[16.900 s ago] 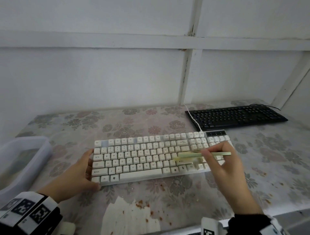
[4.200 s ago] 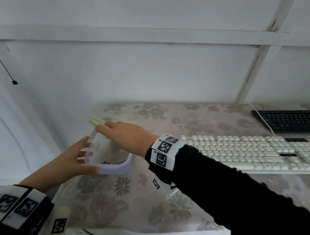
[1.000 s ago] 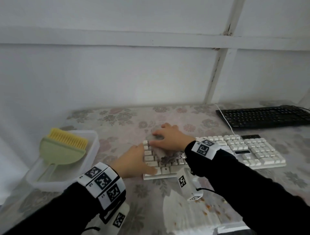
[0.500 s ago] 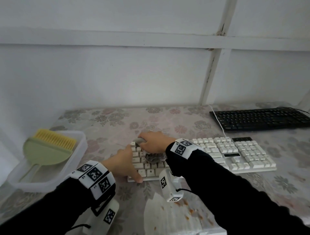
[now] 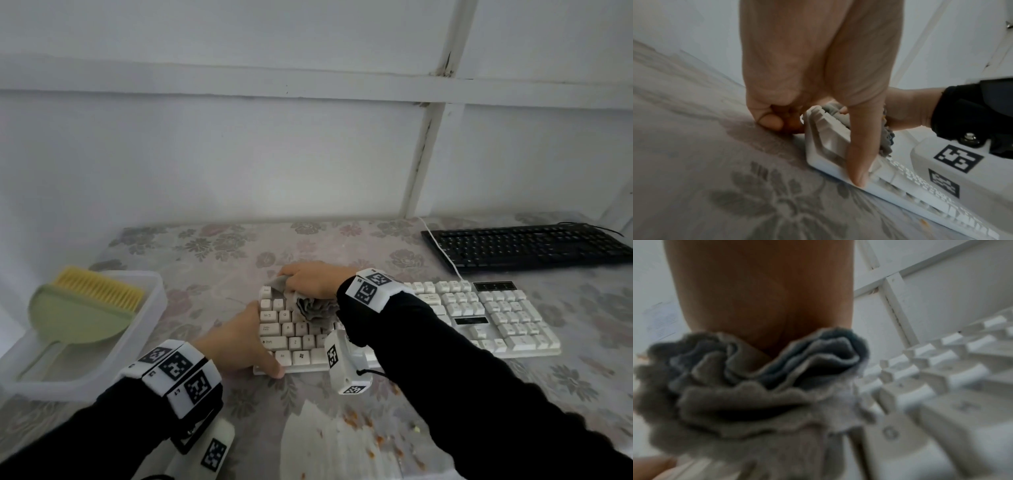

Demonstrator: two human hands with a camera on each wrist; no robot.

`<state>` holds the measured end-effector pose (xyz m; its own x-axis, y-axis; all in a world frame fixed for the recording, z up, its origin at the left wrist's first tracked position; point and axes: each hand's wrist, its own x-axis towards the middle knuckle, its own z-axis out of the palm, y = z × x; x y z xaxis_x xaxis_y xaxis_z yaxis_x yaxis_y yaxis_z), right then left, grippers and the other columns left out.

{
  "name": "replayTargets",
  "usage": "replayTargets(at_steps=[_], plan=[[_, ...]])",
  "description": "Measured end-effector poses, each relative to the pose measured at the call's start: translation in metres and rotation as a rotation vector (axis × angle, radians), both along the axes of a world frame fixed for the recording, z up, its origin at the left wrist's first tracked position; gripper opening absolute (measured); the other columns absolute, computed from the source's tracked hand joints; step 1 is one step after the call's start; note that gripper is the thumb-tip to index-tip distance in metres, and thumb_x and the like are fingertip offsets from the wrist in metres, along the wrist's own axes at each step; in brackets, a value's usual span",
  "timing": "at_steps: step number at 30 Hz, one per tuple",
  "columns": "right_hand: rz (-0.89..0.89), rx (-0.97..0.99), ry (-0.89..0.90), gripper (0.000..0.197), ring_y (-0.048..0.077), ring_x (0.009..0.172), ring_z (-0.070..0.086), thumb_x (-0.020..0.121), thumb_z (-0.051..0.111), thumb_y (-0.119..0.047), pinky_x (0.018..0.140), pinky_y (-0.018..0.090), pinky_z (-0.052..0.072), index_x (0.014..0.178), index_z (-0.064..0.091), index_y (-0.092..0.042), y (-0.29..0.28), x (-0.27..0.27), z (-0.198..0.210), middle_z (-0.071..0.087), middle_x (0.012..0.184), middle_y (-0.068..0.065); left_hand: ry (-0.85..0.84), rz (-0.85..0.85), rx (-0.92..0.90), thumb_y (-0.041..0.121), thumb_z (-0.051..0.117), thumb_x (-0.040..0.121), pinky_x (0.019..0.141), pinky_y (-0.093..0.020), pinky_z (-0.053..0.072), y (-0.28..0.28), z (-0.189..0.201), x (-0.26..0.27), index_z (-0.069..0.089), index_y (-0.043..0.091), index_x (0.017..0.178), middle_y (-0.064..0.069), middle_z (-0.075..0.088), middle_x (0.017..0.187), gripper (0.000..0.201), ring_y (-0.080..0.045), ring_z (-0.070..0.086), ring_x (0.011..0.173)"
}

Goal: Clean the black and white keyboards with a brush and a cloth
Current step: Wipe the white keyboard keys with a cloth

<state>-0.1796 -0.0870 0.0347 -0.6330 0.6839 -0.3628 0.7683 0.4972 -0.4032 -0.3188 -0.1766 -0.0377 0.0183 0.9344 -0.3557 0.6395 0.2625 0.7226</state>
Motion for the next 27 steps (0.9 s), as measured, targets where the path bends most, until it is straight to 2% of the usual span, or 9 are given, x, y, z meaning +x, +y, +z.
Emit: replayTargets(at_steps=[4,7,9,10,14,16,19,24,27], plan=[[0.006,-0.026,-0.055,0.033,0.027,0.115,0.048,0.098,0.04,-0.013,0.085,0.028,0.032,0.13,0.047,-0.007,0.006,0.024,0.008,0.051,0.132,0.013,0.064,0.026,-0.004,0.038,0.086,0.026,0.096,-0.037,0.048,-0.002,0.0,0.0,0.035,0.021,0.126,0.006,0.058,0.116,0.114,-0.014,0.055,0.109],[0.003,-0.024,-0.112,0.034,0.019,0.096,0.048,0.098,0.042,-0.017,0.082,0.027,0.037,0.131,0.047,-0.012,0.012,0.052,0.014,0.054,0.128,0.009,0.12,0.039,0.006,0.031,0.091,0.042,0.091,-0.03,0.047,-0.003,0.0,0.002,0.035,0.02,0.124,0.008,0.056,0.114,0.101,-0.012,0.054,0.104],[-0.02,-0.021,-0.146,0.034,0.016,0.092,0.049,0.098,0.043,-0.021,0.075,0.026,0.041,0.131,0.048,-0.017,0.017,0.071,0.017,0.056,0.126,0.008,0.125,0.051,0.012,0.025,0.092,0.051,0.088,-0.028,0.046,-0.004,-0.001,0.002,0.034,0.019,0.125,0.008,0.055,0.112,0.094,-0.011,0.053,0.103],[-0.033,-0.019,-0.165,0.034,0.017,0.093,0.05,0.098,0.043,-0.023,0.077,0.027,0.042,0.132,0.048,-0.019,0.019,0.08,0.018,0.056,0.126,0.007,0.117,0.054,0.009,0.024,0.092,0.052,0.089,-0.028,0.047,-0.004,0.0,0.003,0.034,0.017,0.126,0.009,0.055,0.112,0.095,-0.01,0.054,0.103],[-0.093,-0.018,-0.242,0.036,0.023,0.111,0.054,0.098,0.044,-0.025,0.099,0.034,0.04,0.134,0.045,-0.023,0.031,0.114,0.019,0.054,0.131,0.002,0.104,0.062,0.004,0.021,0.091,0.055,0.085,-0.024,0.044,-0.005,0.001,0.004,0.03,0.016,0.132,0.012,0.053,0.109,0.098,-0.01,0.053,0.102],[-0.124,-0.052,-0.235,0.032,0.023,0.109,0.057,0.097,0.045,-0.022,0.098,0.039,0.045,0.129,0.05,-0.022,0.038,0.129,0.019,0.058,0.125,0.005,0.112,0.06,0.006,0.021,0.091,0.056,0.082,-0.023,0.043,-0.005,0.002,0.005,0.029,0.015,0.133,0.014,0.051,0.106,0.1,-0.01,0.052,0.102],[-0.148,-0.053,-0.227,0.031,0.02,0.105,0.057,0.095,0.047,-0.016,0.095,0.035,0.047,0.126,0.053,-0.021,0.045,0.147,0.022,0.06,0.118,0.002,0.114,0.055,0.003,0.021,0.091,0.055,0.086,-0.024,0.044,-0.005,0.002,0.004,0.027,0.014,0.135,0.014,0.05,0.108,0.103,-0.011,0.052,0.104],[-0.207,-0.018,-0.278,0.034,0.016,0.092,0.057,0.09,0.046,-0.005,0.074,0.025,0.049,0.116,0.06,-0.023,0.054,0.171,0.025,0.062,0.106,0.001,0.081,0.066,-0.003,0.02,0.091,0.054,0.092,-0.029,0.047,-0.007,0.001,0.003,0.027,0.015,0.135,0.01,0.053,0.113,0.103,-0.01,0.054,0.104],[-0.226,0.068,-0.366,0.039,0.017,0.1,0.053,0.091,0.041,-0.005,0.083,0.029,0.044,0.119,0.059,-0.024,0.058,0.186,0.025,0.059,0.109,-0.001,0.064,0.062,-0.004,0.018,0.091,0.055,0.088,-0.025,0.047,-0.007,0.001,0.004,0.027,0.017,0.132,0.009,0.053,0.115,0.1,-0.008,0.053,0.104]])
